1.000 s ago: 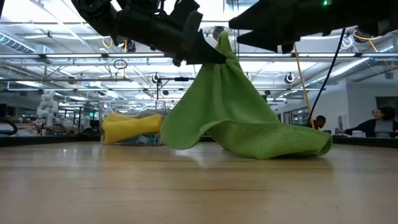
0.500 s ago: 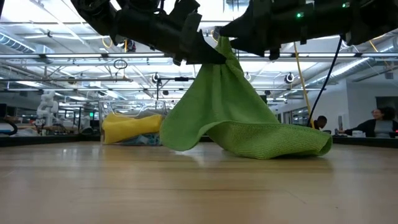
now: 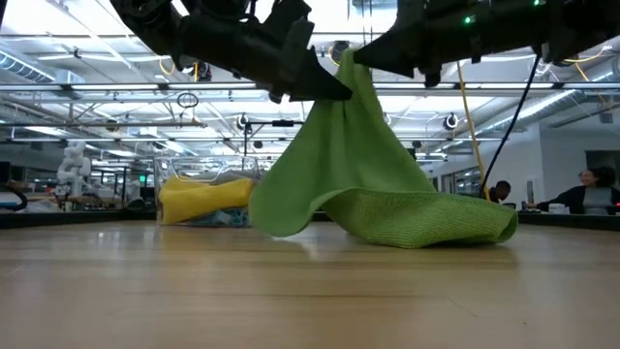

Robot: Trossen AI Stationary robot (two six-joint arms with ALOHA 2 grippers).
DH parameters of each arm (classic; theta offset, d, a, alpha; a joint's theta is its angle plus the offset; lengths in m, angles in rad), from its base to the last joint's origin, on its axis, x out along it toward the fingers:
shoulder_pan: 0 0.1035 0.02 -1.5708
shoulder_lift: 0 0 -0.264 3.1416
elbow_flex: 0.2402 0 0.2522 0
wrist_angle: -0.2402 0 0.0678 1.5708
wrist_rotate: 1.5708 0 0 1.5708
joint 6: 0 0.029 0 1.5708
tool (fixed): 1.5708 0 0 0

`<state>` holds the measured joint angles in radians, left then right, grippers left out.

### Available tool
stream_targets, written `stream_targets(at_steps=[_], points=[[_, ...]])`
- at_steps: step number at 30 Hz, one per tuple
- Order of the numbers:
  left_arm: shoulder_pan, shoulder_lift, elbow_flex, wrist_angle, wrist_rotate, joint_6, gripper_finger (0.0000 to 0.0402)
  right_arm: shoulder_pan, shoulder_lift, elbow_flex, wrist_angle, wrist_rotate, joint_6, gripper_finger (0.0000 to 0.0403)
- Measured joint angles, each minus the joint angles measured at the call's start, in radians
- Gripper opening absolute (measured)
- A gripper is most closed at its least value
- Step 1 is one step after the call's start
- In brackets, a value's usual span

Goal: Fold microfiber towels
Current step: Fold the green towel on the table

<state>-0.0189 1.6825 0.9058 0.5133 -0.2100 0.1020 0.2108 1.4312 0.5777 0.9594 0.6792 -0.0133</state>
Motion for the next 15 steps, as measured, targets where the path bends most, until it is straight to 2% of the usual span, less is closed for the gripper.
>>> stream_targets(at_steps=[5,9,11,15], points=[[-0.017,0.0,0.0,-0.053,0.012,-0.001,0.0054,0.008,-0.127,0.0,-0.23,-0.003,-0.018,0.0004],[-0.031,0.0,0.0,-0.092,0.072,-0.003,0.0083,0.022,-0.213,0.0,-0.405,-0.003,-0.024,0.0005],[-0.04,0.0,0.0,-0.092,0.082,-0.003,0.0101,0.029,-0.234,0.0,-0.454,-0.01,-0.025,0.0003],[-0.051,0.001,0.0,-0.037,0.053,-0.007,0.0137,0.033,-0.223,0.0,-0.478,-0.096,-0.037,0.0003]])
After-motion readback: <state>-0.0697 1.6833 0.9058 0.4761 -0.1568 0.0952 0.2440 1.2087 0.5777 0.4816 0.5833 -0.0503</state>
